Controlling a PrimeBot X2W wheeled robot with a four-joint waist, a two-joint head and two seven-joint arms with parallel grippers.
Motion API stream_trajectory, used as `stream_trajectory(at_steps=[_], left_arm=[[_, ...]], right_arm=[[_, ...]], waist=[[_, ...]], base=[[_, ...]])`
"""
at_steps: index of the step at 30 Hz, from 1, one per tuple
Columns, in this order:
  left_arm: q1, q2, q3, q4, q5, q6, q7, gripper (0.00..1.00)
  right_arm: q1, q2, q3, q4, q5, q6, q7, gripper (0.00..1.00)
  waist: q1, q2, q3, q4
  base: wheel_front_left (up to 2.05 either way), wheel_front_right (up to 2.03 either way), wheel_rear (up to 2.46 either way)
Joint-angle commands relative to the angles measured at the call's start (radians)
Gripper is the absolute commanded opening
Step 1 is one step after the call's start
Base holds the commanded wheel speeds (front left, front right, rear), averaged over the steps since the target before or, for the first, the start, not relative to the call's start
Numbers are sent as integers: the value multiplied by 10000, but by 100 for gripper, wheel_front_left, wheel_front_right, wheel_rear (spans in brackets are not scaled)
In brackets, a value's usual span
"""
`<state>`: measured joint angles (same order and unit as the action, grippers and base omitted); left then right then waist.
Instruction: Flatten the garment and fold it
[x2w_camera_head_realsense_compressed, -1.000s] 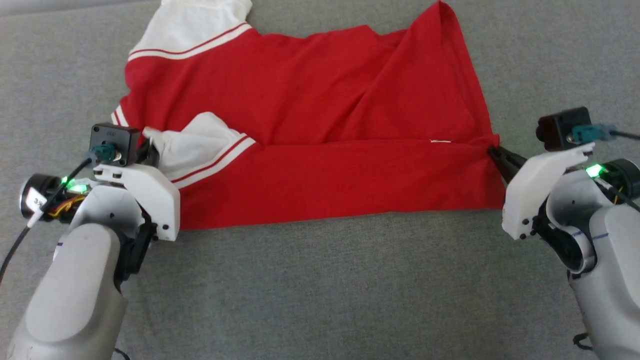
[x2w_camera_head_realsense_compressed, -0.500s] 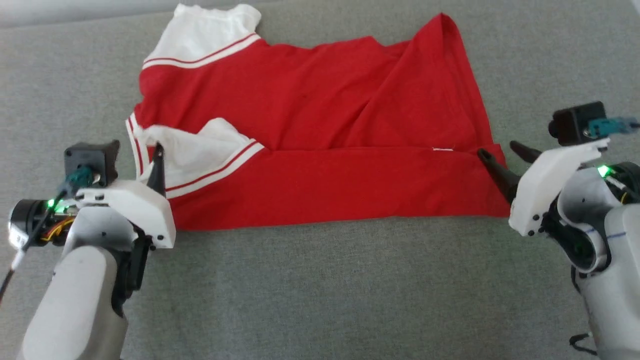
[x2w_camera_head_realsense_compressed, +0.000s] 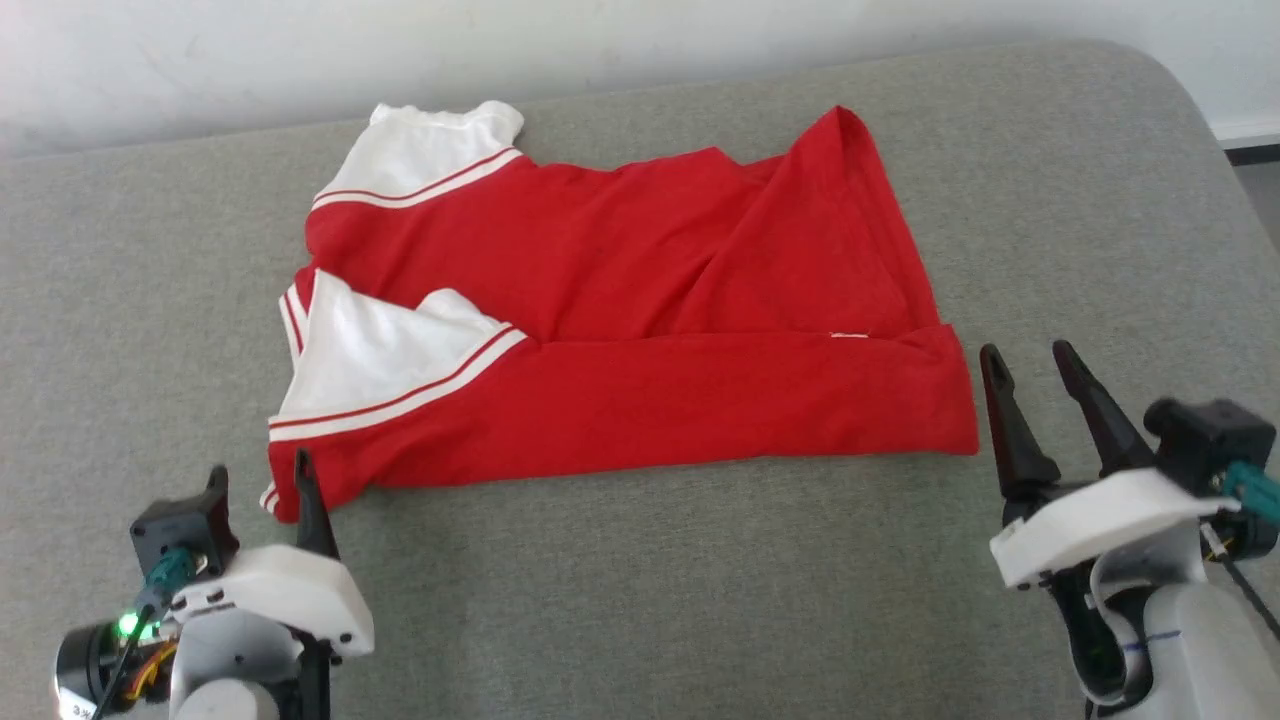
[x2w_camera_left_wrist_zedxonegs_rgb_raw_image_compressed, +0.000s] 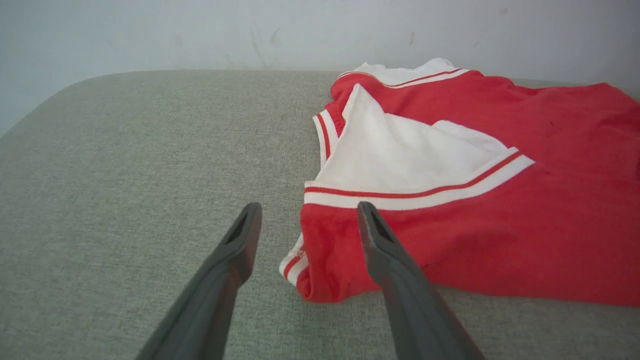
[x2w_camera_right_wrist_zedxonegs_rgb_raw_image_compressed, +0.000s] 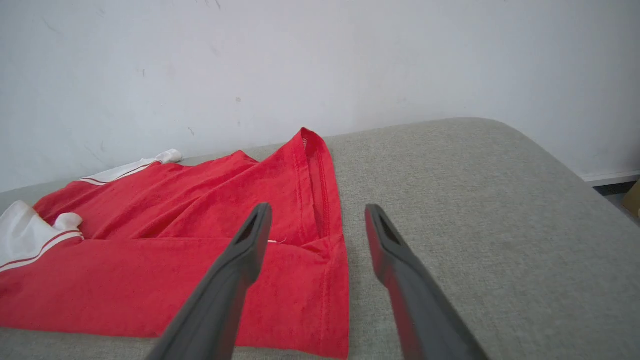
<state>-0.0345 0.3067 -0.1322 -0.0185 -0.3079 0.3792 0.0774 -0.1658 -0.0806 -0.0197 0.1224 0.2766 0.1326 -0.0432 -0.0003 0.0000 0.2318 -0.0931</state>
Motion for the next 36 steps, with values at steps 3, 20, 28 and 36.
stream_trajectory(at_steps=[3,20,28,36], left_arm=[[276,-71,146,-105,-245,133,308,100],[143,139,226,594,-1400,390,3730,0],[72,117,190,488,-1396,178,3141,0],[-326,35,-46,657,-1309,-64,2686,0]], right_arm=[[263,151,66,-82,-144,-19,-671,100],[169,299,645,-187,-1299,-19,-1665,100],[-570,302,367,717,-1201,-19,336,100],[-1578,303,-7,1618,-903,-19,4762,100]], waist=[[3,0,-90,-203],[3,0,167,-837],[3,0,256,-570],[3,0,460,-138]], base=[[0,0,0],[0,0,0],[0,0,0],[0,0,0]])
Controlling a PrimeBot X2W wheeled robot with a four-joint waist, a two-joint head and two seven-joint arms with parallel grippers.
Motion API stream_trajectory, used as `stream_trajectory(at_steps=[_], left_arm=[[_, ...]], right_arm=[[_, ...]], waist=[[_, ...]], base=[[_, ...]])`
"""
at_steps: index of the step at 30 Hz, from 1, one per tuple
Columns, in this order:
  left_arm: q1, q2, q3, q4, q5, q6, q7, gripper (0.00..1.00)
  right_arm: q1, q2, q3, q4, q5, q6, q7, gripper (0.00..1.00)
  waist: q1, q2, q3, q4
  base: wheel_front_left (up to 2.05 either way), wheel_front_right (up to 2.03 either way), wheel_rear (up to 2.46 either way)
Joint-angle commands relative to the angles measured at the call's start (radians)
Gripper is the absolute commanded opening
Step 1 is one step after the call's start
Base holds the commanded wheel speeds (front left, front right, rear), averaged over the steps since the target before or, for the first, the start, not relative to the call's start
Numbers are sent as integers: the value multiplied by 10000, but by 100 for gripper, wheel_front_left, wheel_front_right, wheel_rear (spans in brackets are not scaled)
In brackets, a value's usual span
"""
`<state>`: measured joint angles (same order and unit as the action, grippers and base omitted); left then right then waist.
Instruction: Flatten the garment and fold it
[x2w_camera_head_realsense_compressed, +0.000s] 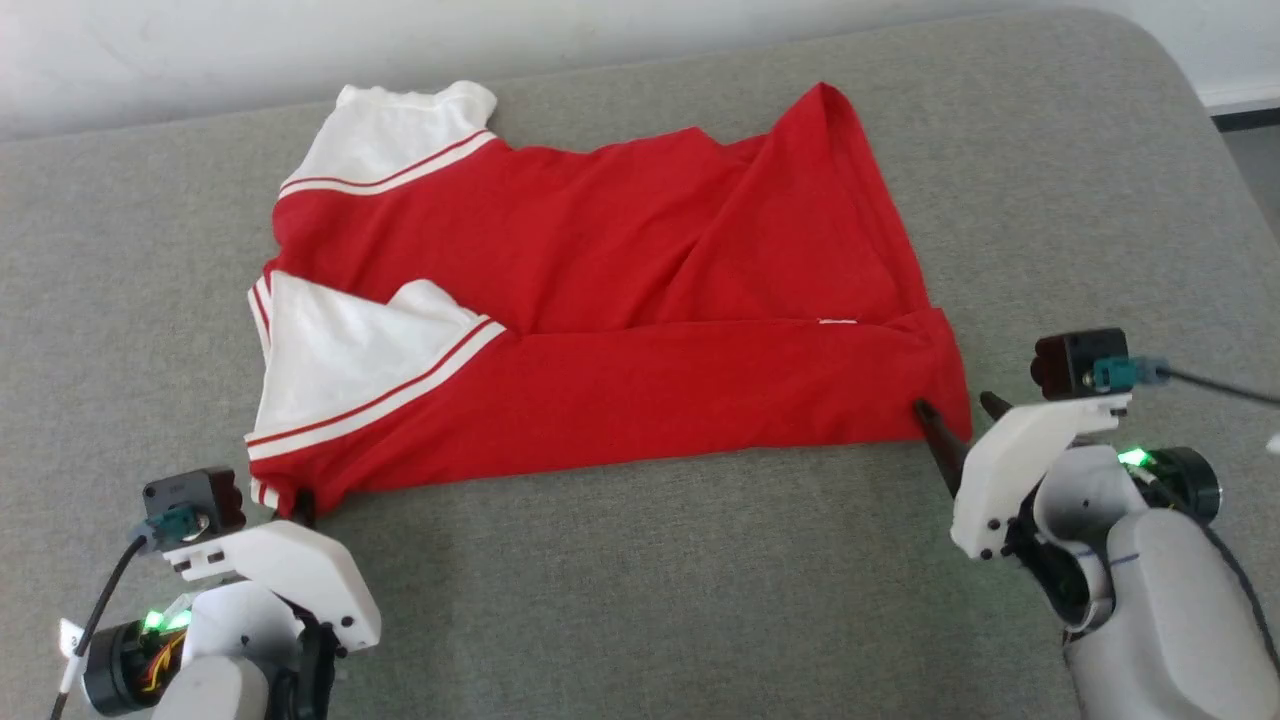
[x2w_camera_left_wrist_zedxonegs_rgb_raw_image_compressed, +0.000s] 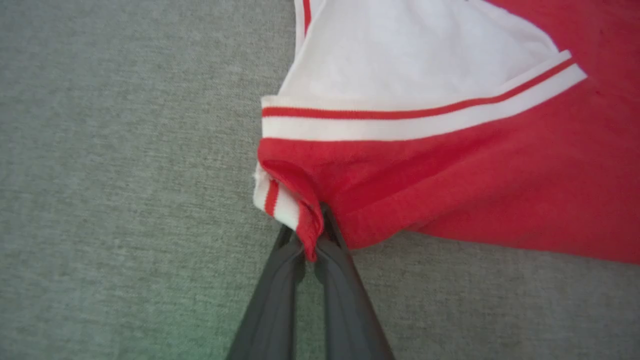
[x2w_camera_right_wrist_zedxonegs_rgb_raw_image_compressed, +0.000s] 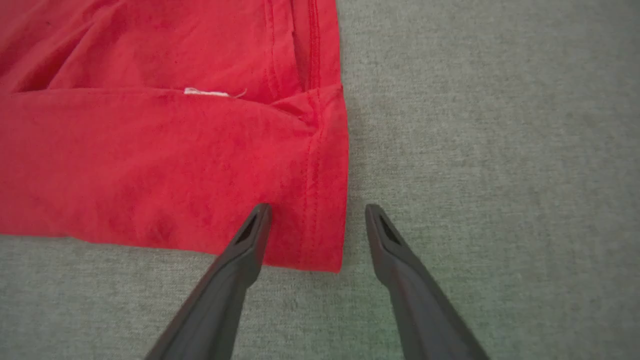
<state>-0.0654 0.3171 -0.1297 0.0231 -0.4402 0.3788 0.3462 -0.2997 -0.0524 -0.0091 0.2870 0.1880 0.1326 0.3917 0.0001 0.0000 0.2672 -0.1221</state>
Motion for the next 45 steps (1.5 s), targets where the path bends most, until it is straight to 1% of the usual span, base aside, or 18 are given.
stream_trajectory(at_steps=[1,4,5,6,7,8,9,11,12,18,20,23,26,29,34,38,44,45], left_arm=[[-62,-89,-103,264,30,-78,-64,0],[-176,-169,-223,354,60,-140,-202,0],[-216,-195,-264,386,66,-166,-244,0],[-257,-221,-301,421,70,-192,-289,0],[-297,-242,-332,454,78,-217,-351,0],[-333,-262,-352,485,99,-231,-446,0],[-360,-284,-366,520,119,-237,-549,0],[-391,-308,-396,611,178,-258,-784,0],[-390,-315,-389,652,213,-257,-947,0],[-129,-281,-322,757,327,-215,-1553,0],[137,-225,-252,670,350,-135,-1679,0],[688,-98,-125,357,358,28,-1694,0],[1320,39,-32,-121,367,212,-1553,0],[1901,139,-30,-628,391,387,-1290,0],[2391,60,-251,-1182,316,446,-953,0],[2374,-79,-450,-1145,283,404,-922,0],[2096,-363,-680,-573,55,182,-973,0],[2062,-397,-672,-490,21,169,-1020,44]], right_arm=[[-308,21,-157,-54,-50,-19,860,100],[-422,21,-318,-221,-142,-19,2096,100],[-435,21,-373,-263,-125,-19,2508,80],[-434,21,-408,-295,-83,-19,2948,49],[-423,21,-468,-349,-83,-19,3344,37],[-405,21,-504,-434,-112,-19,3688,3],[-375,21,-531,-528,-87,-19,3974,0],[-269,21,-576,-759,37,-19,4380,0],[-224,22,-594,-944,71,-19,4376,0],[96,22,-687,-1725,152,-19,3437,0],[320,22,-711,-1987,140,-19,3055,0],[768,22,-781,-2407,234,-19,2823,0],[1340,22,-899,-2964,288,-19,2910,0],[2092,22,-1086,-3515,290,-19,3313,0],[3273,22,-1203,-4077,575,-19,3859,0],[3618,22,-1107,-3907,653,-19,3477,0],[3366,22,-750,-2706,863,-19,2465,0],[3308,22,-737,-2553,907,-19,2267,8]], waist=[[-1,0,133,198],[-1,0,212,327],[-1,0,233,368],[-1,0,246,407],[-1,0,254,444],[-1,0,251,479],[-1,0,242,514],[-1,0,172,578],[-1,0,120,600],[-1,0,-261,664],[-1,0,-451,683],[-1,0,-713,718],[-1,0,-898,768],[-1,0,-971,832],[-1,0,-871,905],[-1,0,-664,861],[-1,0,-496,771],[-1,0,-505,768]], base=[[0,0,0],[0,0,0],[0,0,0],[0,0,0],[0,0,0],[0,0,0],[0,0,0],[0,0,0],[0,0,0],[0,0,0],[0,0,0],[0,0,0],[0,0,0],[0,0,0],[0,0,0],[0,0,0],[0,0,0],[0,0,0]])
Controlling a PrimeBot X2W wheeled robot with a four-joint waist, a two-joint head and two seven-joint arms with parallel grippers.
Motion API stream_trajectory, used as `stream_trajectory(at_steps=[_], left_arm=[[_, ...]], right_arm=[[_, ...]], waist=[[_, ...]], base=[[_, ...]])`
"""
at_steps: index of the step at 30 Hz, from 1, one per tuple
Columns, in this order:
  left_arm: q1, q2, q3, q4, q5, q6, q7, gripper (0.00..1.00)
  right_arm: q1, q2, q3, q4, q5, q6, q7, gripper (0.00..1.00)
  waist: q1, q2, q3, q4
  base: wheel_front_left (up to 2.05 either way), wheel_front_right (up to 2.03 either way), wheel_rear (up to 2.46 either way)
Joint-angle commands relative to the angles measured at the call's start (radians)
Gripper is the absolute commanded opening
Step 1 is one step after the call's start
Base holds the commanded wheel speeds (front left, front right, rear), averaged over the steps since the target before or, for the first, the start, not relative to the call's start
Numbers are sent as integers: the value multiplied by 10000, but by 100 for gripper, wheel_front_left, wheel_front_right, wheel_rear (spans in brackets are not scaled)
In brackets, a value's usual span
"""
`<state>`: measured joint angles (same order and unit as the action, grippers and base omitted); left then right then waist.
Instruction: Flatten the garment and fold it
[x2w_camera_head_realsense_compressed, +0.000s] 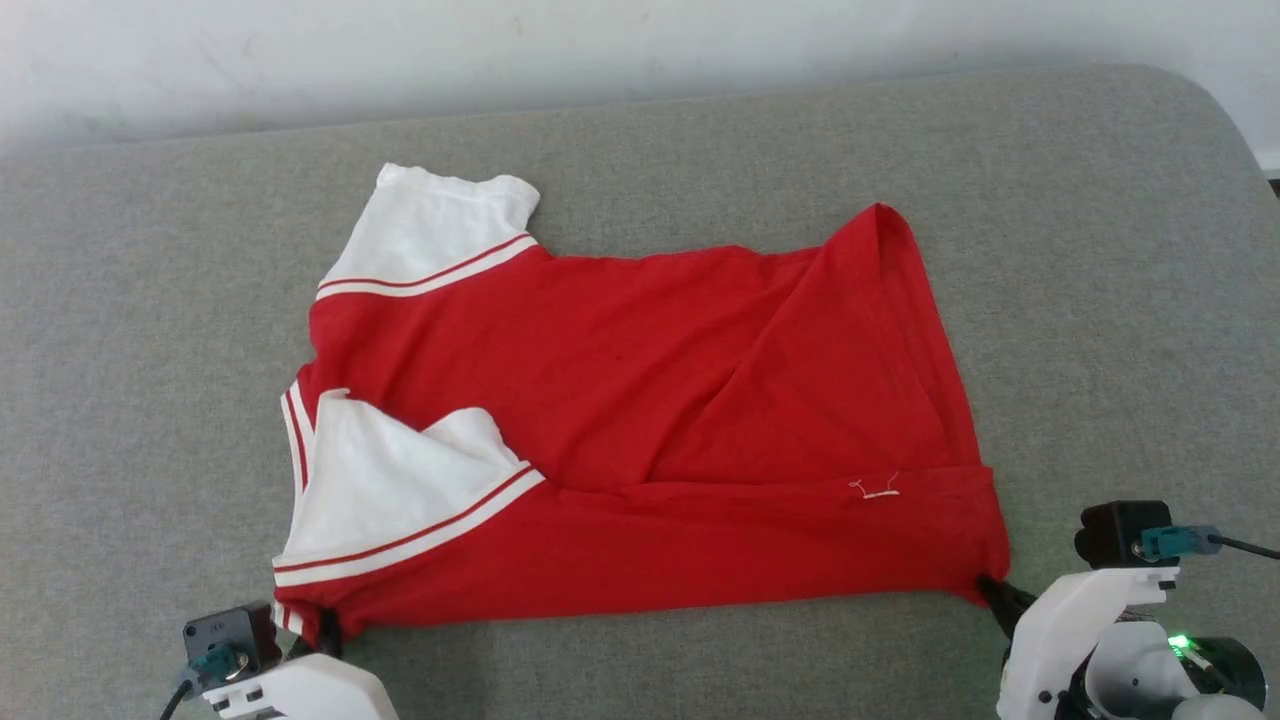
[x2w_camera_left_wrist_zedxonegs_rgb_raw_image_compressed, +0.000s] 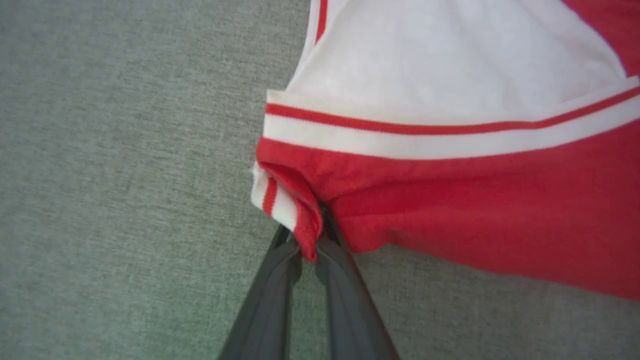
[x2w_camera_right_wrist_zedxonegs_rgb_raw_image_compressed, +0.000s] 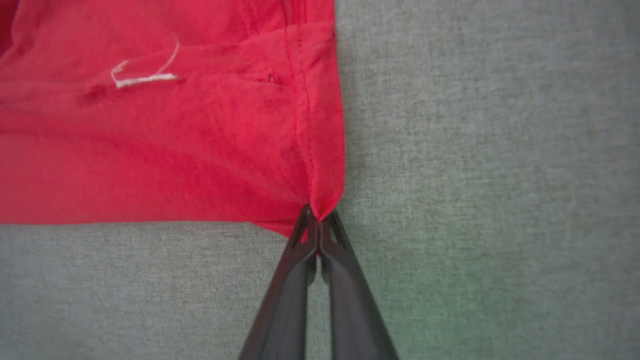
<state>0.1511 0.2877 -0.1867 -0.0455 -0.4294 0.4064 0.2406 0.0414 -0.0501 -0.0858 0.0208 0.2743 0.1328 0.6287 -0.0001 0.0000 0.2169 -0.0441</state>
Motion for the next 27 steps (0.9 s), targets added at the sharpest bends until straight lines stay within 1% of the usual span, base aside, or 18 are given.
stream_trajectory(at_steps=[1,2,5,8,12,15,18,21,24,27], left_arm=[[-128,-130,-80,258,-95,-101,-50,98],[-143,-153,-48,307,-128,-105,-118,100],[-138,-129,82,295,-223,-167,-335,100],[-179,88,201,46,-117,-298,-729,100],[-597,670,302,-404,557,-500,-1721,100],[-1331,1153,205,-505,1117,-776,-2243,100],[-2467,1595,-35,-393,1536,-1240,-2368,100],[-3914,1940,-275,-39,1716,-1828,-2115,100],[-5533,2197,-508,588,1740,-2496,-1626,100],[-7012,2343,-619,1268,1625,-2988,-834,100]], right_arm=[[-143,-1,53,227,94,-21,-298,48],[-162,-1,73,319,164,-21,-480,100],[-161,-1,-4,372,280,-21,-1163,100],[-165,-1,-35,124,462,-21,-2193,100],[-245,-1,104,-331,357,-21,-3731,100],[-453,-1,274,-615,251,-21,-4828,100],[-791,-1,413,-840,-12,-21,-5761,100],[-1202,-1,584,-989,-267,-21,-6383,100],[-1662,-66,837,-997,-286,-21,-6680,100],[-2142,-185,1088,-978,-205,-21,-6814,100]], waist=[[1,0,-24,-12],[1,0,-68,-14],[1,0,-226,-26],[1,0,-336,-87],[1,0,-301,-278],[1,0,-84,-457],[1,0,320,-662],[1,0,855,-874],[1,0,1434,-1140],[1,0,2009,-1446]], base=[[0,0,0],[0,0,0],[0,0,0],[0,0,0],[0,0,0],[0,0,0],[0,0,0],[0,0,0],[0,0,0],[0,0,0]])
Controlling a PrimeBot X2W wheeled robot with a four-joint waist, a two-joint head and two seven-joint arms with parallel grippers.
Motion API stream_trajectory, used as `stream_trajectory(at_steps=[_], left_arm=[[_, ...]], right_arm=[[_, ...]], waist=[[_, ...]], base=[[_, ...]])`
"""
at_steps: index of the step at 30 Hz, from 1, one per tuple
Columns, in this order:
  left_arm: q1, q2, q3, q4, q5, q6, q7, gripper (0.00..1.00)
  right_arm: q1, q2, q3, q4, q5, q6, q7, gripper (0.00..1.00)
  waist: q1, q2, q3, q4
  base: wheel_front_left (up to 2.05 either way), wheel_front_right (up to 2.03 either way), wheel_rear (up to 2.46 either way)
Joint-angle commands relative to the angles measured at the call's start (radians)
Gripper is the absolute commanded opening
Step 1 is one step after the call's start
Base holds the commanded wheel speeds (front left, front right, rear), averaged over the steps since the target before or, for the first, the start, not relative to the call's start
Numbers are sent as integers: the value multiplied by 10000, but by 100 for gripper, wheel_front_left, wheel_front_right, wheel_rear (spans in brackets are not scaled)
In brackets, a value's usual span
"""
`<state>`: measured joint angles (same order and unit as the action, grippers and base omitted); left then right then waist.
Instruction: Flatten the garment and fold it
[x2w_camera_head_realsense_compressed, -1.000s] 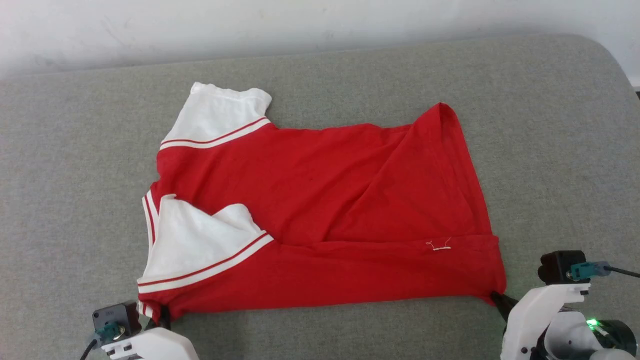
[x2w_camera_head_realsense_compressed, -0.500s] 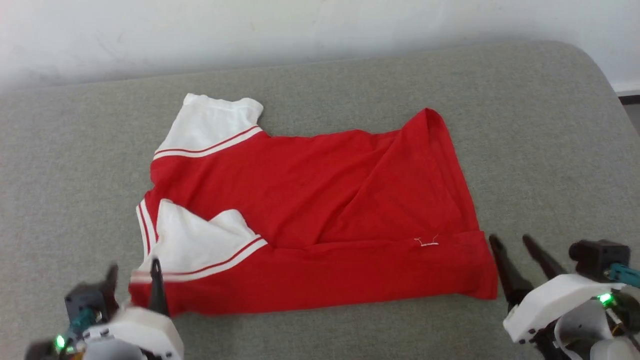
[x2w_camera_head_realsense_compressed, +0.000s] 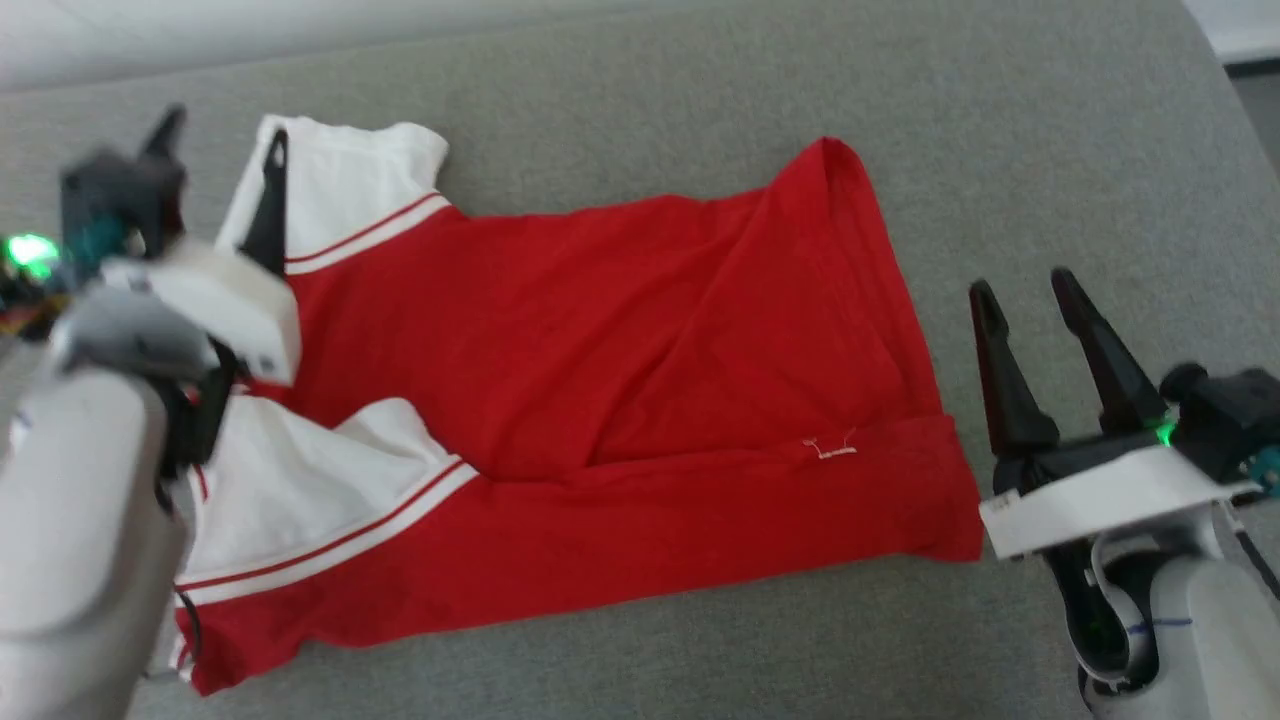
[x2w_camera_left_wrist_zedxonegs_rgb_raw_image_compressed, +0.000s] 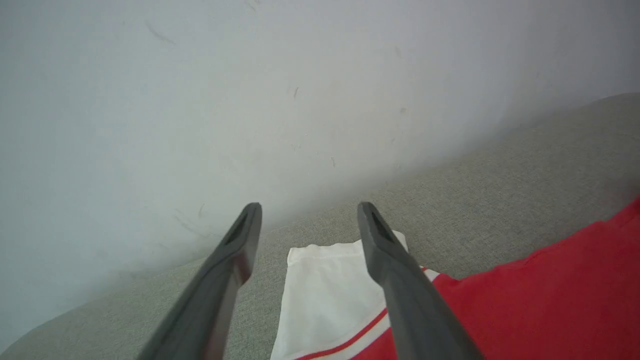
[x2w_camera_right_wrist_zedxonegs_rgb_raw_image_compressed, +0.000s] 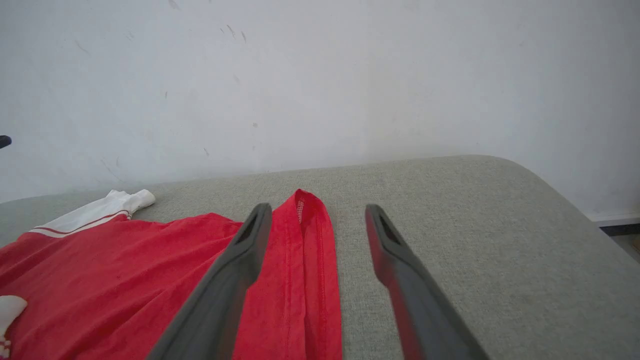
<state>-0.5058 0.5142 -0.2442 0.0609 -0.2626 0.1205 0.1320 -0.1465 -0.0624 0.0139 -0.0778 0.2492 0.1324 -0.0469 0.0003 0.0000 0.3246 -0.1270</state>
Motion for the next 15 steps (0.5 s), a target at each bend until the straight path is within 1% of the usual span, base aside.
stream_trajectory(at_steps=[1,4,6,10,15], left_arm=[[-888,123,-73,436,-98,-262,610,100],[-2132,254,-97,1220,-374,-637,1851,100],[-2825,344,17,1733,-591,-667,2782,100],[-3760,514,289,2391,-857,-231,4729,100],[-4314,722,653,2369,-1127,461,6608,100]], right_arm=[[-410,-95,176,6,83,-17,-79,100],[-810,-175,444,7,185,-17,-99,100],[-1003,-196,649,-21,241,-17,-73,100],[-1275,-202,858,-48,365,-17,-102,100],[-1439,-155,1049,-25,582,-17,-176,100]], waist=[[-3,0,1117,-718],[-3,0,1620,-1016],[-3,0,1906,-1206],[-3,0,2345,-1535],[-3,0,2897,-1807]], base=[[0,0,0],[0,0,0],[0,0,0],[0,0,0],[0,0,0]])
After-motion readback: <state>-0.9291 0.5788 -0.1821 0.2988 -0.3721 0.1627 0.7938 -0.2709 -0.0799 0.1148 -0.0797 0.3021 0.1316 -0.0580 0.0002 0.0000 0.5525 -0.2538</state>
